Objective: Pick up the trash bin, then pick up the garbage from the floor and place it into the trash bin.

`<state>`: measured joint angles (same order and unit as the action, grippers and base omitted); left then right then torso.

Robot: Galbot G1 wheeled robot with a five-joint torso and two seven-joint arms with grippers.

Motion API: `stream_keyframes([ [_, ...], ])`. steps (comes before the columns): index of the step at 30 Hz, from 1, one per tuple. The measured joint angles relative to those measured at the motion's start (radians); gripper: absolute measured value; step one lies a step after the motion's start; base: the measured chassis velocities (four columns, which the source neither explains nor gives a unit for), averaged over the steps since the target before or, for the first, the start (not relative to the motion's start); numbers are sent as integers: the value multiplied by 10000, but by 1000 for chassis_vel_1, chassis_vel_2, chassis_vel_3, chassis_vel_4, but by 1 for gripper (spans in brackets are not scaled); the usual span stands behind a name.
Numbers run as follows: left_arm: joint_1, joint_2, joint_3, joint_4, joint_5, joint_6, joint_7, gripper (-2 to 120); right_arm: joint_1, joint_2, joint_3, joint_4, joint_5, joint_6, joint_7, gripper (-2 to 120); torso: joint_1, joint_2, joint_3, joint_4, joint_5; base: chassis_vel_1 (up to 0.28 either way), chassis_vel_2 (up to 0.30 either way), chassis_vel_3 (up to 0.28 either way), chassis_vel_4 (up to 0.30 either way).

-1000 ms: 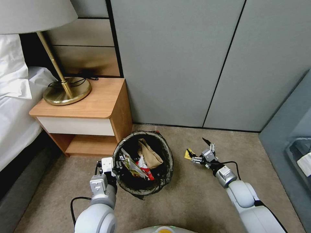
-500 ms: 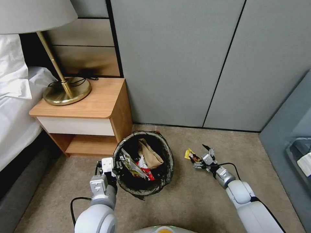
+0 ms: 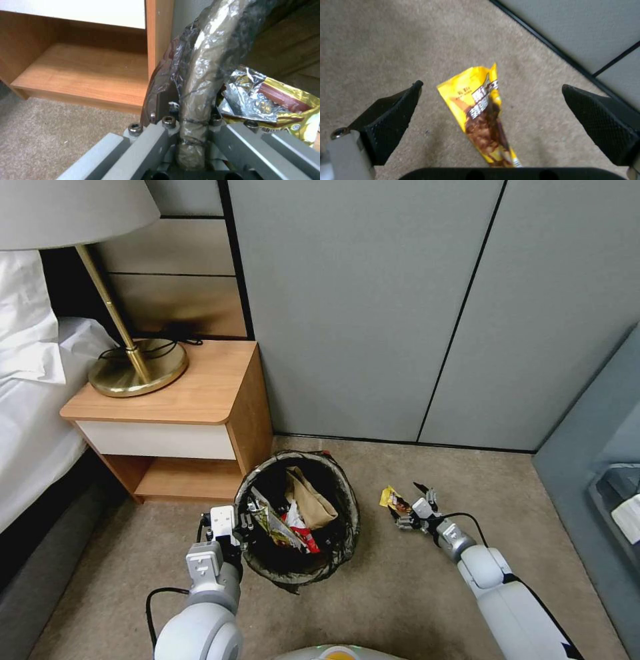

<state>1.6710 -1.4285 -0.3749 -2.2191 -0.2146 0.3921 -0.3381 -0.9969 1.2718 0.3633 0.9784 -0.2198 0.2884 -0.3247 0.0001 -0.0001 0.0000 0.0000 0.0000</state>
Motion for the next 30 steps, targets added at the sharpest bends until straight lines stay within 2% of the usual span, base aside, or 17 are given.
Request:
stream_keyframes([
  [14, -85, -109, 21, 271, 45, 8, 0, 0, 959, 392, -32, -2181, 295, -325, 305, 100, 0, 0, 0, 0, 0, 0, 0, 0, 0],
  [20, -90, -122, 16, 299, 52, 8, -1, 0, 1077, 467, 45, -2617, 530, -372, 429, 100, -1, 1, -2, 1, -2, 0, 0, 0, 0],
  [30, -64, -123, 17, 288, 63, 8, 0, 0, 877, 443, 28, -2333, 872, -315, 571, 79, 0, 0, -1, 3, 5, 0, 0, 0, 0],
])
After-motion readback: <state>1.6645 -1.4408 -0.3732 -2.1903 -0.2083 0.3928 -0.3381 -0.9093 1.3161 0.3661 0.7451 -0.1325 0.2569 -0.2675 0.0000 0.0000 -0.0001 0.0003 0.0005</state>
